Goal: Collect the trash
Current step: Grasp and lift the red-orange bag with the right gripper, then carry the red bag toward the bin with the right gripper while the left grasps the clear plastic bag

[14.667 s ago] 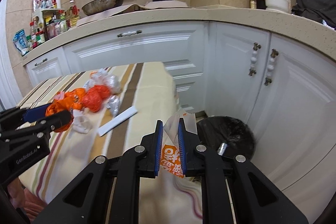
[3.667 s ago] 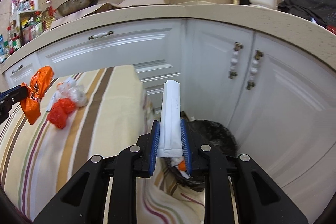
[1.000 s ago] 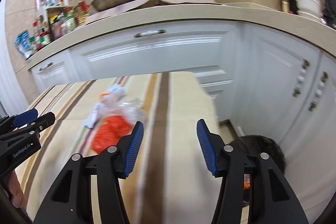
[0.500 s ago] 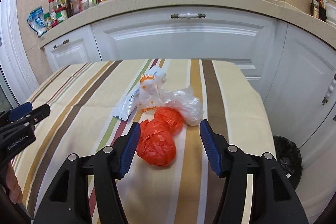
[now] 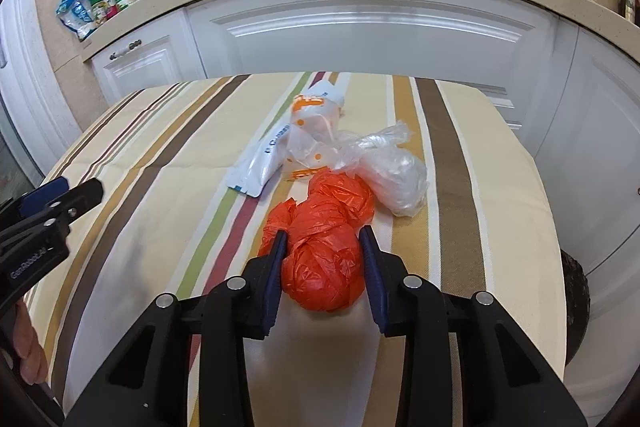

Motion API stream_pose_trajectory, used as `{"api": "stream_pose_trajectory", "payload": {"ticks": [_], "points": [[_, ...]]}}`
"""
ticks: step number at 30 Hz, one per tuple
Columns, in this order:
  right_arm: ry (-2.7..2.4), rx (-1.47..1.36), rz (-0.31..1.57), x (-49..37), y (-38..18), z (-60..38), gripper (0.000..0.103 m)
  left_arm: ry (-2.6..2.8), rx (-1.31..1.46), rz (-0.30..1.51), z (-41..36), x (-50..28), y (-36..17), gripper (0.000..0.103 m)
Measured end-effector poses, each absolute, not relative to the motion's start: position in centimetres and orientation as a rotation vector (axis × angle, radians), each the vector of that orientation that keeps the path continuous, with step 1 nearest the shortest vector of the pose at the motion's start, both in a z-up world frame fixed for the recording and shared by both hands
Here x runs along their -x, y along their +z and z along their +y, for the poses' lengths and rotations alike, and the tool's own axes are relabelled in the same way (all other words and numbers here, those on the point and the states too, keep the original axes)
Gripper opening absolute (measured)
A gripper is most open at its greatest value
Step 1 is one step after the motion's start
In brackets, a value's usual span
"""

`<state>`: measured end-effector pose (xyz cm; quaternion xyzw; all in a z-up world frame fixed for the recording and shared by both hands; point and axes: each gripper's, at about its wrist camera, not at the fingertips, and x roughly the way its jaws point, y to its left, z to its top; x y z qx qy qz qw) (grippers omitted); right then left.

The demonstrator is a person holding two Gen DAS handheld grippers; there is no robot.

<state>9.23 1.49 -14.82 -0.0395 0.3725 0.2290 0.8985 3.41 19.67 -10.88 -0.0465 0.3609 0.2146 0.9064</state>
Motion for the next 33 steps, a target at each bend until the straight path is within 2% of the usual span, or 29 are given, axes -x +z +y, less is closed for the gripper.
{"api": "stream_pose_trajectory", "payload": {"ticks": [16, 33], "points": [[0.427, 0.054, 0.648, -5.6, -11.6, -4.8, 0.036, 0.346, 0.027, 0.751, 13.3, -5.4, -10.7, 0.059], [0.167, -0.049, 0.623, -7.0, -13.1, -17.1, 0.036, 0.243, -0.054, 0.752, 3.4, -11.7, -11.9, 0.059]]}}
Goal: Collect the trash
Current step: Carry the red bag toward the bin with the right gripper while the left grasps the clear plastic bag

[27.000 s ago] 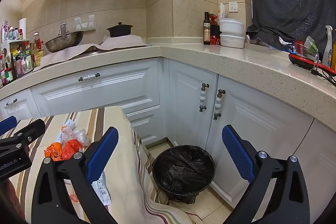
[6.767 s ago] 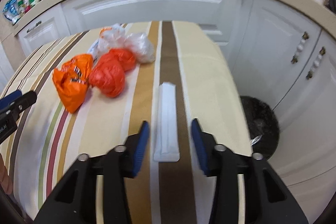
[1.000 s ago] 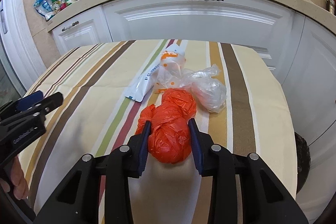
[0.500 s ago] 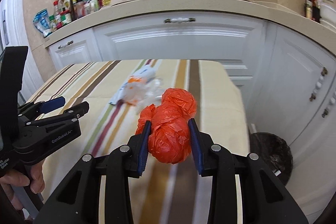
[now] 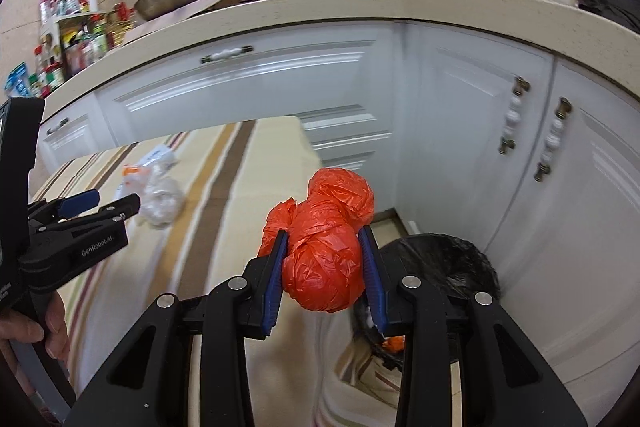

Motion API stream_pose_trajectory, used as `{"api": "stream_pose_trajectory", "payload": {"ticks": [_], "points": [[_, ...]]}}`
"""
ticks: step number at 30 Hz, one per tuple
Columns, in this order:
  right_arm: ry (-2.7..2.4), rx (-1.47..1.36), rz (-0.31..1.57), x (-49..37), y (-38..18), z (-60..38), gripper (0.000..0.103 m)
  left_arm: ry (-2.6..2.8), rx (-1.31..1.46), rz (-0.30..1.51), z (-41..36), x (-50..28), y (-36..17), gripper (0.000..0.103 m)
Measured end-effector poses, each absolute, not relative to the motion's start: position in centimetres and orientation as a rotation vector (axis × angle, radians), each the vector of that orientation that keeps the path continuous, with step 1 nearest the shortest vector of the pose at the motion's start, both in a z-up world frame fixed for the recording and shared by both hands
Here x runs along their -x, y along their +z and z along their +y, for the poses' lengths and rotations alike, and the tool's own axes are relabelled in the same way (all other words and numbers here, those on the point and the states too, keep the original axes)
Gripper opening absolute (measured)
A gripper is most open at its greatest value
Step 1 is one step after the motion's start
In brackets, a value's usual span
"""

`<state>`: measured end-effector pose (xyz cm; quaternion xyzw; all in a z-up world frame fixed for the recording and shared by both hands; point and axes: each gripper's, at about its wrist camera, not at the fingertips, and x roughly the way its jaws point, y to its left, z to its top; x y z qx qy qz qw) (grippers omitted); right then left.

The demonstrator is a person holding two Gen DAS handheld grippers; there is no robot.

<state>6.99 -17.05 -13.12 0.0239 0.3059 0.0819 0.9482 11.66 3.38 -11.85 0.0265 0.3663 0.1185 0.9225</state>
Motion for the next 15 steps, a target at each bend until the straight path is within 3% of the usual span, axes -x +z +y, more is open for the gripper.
{"api": "stream_pose_trajectory", "payload": {"ticks": [12, 15], "points": [[0.114, -0.112, 0.655, -8.5, -15.8, -21.4, 0.036, 0.277, -0.047, 0.811, 2.7, -16.2, -14.2, 0.064], [0.111, -0.119, 0.659, -8.7, -16.1, -21.7, 0.036, 0.260, -0.044, 0.834, 2.6, -16.5, -14.8, 0.048]]}}
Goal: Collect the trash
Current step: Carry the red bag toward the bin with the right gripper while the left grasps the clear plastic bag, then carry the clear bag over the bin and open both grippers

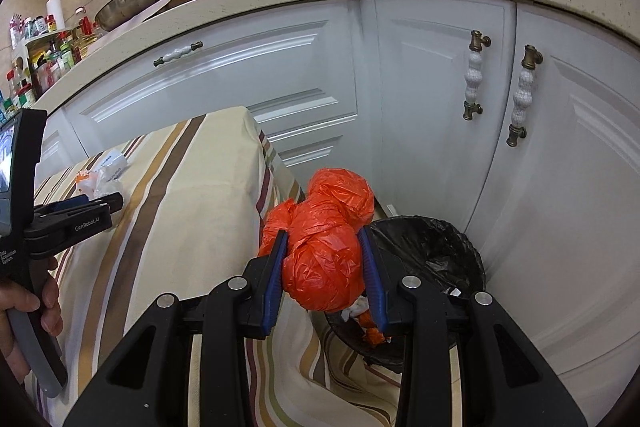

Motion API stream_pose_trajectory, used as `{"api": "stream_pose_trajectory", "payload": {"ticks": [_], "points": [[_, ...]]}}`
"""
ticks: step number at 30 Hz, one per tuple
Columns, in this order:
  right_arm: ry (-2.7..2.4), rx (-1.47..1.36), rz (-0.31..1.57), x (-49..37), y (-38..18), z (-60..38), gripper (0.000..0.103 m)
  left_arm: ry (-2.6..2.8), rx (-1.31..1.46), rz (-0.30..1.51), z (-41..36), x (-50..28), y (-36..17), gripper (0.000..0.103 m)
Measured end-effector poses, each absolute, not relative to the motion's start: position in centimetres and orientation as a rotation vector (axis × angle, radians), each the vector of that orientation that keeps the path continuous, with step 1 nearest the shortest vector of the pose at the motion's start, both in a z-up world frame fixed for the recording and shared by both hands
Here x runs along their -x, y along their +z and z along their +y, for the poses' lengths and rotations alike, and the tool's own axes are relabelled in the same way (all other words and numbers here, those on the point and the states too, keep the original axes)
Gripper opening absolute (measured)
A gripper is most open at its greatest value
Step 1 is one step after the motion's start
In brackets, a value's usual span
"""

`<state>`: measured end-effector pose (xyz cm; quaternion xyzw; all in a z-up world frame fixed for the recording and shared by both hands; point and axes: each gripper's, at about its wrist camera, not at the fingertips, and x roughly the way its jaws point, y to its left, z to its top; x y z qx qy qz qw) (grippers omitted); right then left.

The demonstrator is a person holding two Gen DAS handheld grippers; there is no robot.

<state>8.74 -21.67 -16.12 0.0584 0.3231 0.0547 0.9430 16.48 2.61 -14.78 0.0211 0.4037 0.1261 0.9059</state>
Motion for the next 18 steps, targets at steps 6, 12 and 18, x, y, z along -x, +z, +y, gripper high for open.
{"api": "stream_pose_trajectory", "payload": {"ticks": [6, 12, 18], "points": [[0.115, -0.117, 0.658, -8.8, -16.2, -21.6, 0.036, 0.238, -0.039, 0.820, 2.6, -16.1, -14.7, 0.041], [0.114, -0.102, 0.636, -8.5, -15.6, -21.1, 0.036, 0.208, -0.066, 0.783, 1.9, -14.4, -13.6, 0.039], [0.088, -0.090, 0.611, -7.8, -14.8, -21.2, 0.036, 0.135, -0.098, 0.715, 0.1, -11.9, -11.3, 0.039]]}}
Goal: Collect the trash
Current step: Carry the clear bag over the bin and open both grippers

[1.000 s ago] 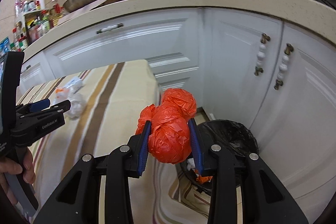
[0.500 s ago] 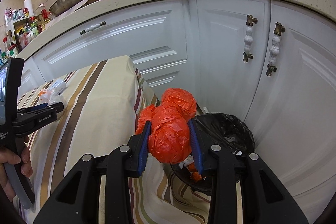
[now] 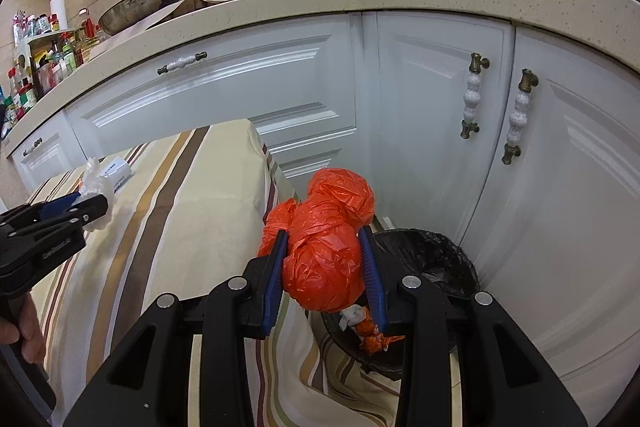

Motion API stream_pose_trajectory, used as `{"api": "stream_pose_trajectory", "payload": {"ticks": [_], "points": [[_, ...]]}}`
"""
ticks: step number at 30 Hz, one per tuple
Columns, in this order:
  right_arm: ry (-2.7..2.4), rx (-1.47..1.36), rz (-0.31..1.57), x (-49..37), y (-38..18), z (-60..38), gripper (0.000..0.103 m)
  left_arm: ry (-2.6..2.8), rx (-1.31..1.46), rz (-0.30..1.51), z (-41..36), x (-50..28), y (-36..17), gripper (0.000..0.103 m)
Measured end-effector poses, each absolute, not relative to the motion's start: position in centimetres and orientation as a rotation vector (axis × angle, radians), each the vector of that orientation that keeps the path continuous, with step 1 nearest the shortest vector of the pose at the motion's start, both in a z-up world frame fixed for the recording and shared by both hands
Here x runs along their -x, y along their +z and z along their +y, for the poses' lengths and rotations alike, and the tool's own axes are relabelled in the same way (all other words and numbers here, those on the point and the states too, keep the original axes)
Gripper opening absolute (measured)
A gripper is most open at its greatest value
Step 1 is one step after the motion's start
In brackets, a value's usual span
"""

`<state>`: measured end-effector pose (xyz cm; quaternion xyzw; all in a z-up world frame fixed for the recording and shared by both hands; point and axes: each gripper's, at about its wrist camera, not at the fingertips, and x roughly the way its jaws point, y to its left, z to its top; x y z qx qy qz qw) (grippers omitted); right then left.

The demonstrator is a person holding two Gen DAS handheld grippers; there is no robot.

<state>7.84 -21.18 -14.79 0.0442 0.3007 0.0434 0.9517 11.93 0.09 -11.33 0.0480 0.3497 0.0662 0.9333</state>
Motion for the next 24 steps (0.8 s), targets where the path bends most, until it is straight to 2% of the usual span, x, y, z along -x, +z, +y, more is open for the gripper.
{"api": "stream_pose_trajectory", "payload": {"ticks": [12, 24], "points": [[-0.047, -0.088, 0.586, -6.2, -13.7, -25.2, 0.036, -0.080, -0.145, 0.648, -7.8, -10.4, -9.6, 0.039], [-0.125, -0.122, 0.573, -6.3, -14.4, -30.1, 0.036, -0.206, -0.212, 0.676, -16.1, -12.4, -11.5, 0.040]]}}
